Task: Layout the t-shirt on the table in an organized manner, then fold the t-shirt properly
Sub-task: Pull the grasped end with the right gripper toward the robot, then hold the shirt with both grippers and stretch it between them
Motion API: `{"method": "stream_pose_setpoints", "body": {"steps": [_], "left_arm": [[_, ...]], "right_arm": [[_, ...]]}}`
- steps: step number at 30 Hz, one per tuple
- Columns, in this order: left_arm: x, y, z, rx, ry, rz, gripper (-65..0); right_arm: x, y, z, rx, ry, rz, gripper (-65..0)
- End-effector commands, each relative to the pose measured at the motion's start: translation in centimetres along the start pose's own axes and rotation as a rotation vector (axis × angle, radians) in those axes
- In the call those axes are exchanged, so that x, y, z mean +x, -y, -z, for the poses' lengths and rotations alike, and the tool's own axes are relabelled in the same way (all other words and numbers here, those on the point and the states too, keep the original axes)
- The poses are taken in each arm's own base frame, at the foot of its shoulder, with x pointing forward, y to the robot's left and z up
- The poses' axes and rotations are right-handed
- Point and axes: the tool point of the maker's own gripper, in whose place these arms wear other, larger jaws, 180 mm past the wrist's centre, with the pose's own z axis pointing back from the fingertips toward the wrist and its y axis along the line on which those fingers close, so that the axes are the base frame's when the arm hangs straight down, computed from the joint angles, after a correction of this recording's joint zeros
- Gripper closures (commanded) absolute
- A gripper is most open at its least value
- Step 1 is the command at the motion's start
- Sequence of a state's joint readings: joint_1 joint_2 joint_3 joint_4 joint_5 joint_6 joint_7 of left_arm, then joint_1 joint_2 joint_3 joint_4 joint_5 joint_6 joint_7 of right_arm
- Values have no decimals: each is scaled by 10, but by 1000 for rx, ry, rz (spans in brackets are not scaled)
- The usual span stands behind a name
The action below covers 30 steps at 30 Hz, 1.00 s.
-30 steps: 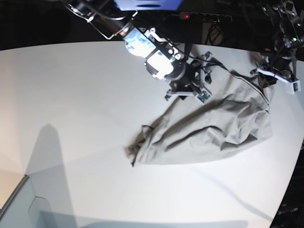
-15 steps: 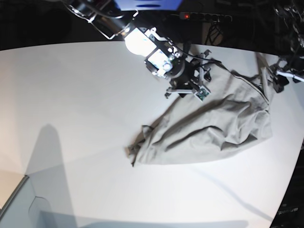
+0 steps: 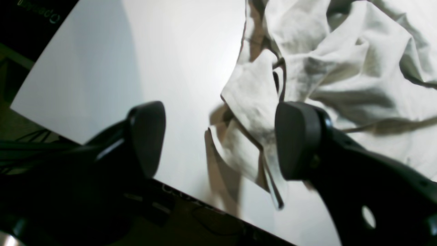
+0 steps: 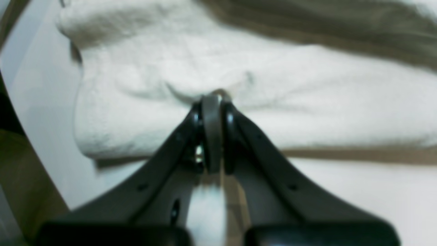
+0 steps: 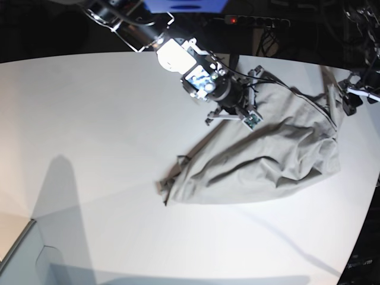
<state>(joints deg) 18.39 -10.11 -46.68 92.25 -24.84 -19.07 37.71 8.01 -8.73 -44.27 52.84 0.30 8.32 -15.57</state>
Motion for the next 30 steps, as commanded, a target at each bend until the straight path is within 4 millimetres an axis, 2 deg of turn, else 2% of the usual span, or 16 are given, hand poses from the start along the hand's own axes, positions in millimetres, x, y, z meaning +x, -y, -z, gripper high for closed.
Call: {"method": "stream_pose_setpoints", "body": {"steps": [1, 3, 6, 10, 13, 15, 17, 18, 21, 26, 30], "left_arm": [[22, 2, 0, -5, 61, 10, -482], [26, 3, 1, -8, 70, 10, -482], [28, 6, 1, -15, 77, 12, -482], [28, 7, 2, -18, 77, 10, -482], [25, 10, 3, -26, 69, 7, -483], [23, 17, 5, -43, 62, 15, -483], [23, 25, 6, -64, 60, 25, -484], [20, 32, 8, -79, 53, 28, -483], [11, 61, 9, -149, 28, 66, -482], [-21, 108, 5, -268, -48, 119, -482], [-41, 126, 4, -309, -93, 120, -482]], "right_arm": [[-5, -5, -1, 17, -49, -4, 0], [-3, -3, -9, 11, -35, -8, 0], [13, 19, -30, -42, 32, 25, 0], [34, 66, -60, -150, 95, 69, 0], [42, 94, -83, -221, 134, 98, 0], [50, 113, -99, -270, 174, 118, 0], [49, 127, -112, -312, 194, 146, 0], [50, 135, -118, -334, 207, 159, 0], [38, 153, -132, -388, 204, 193, 0], [17, 180, -150, -470, 191, 254, 0], [19, 203, -174, -544, 227, 283, 0]]}}
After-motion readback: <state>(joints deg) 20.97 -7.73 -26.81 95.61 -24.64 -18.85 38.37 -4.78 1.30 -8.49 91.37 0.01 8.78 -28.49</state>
